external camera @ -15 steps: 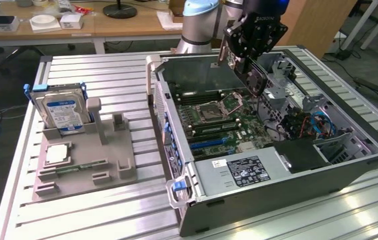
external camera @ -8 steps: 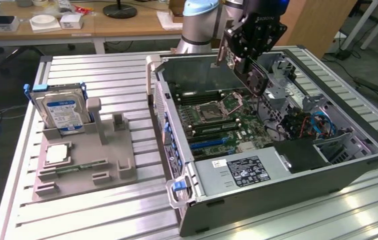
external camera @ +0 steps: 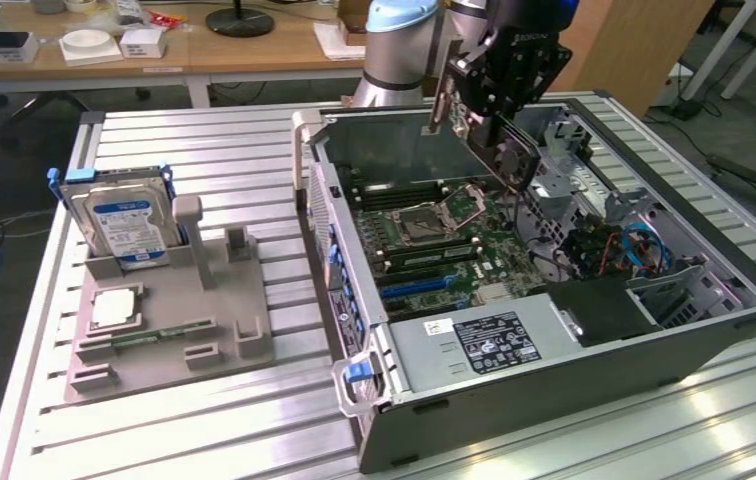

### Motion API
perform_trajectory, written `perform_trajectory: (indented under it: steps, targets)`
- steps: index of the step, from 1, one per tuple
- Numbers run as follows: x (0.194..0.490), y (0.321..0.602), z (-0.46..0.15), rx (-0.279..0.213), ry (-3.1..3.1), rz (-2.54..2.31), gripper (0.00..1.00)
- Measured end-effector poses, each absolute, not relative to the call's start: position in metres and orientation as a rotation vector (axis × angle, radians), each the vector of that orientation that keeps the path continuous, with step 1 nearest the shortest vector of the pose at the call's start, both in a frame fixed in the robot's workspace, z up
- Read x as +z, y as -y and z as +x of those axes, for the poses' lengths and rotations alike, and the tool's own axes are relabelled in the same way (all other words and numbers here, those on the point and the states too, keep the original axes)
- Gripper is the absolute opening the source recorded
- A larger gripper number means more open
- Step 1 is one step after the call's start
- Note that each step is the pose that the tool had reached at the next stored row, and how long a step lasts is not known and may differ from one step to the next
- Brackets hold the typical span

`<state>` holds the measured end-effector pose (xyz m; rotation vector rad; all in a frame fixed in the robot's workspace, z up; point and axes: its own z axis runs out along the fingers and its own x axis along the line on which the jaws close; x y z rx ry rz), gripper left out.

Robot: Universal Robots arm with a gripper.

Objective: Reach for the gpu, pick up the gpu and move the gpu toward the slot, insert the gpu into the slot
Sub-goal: 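Insert the gpu into the slot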

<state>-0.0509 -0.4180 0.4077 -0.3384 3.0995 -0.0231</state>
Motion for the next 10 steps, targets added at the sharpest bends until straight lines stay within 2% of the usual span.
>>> perform_trajectory:
  steps: [10]
  targets:
    - [0.4077, 0.4182, -0.0509, -0.020, -3.086, -0.441, 0.27]
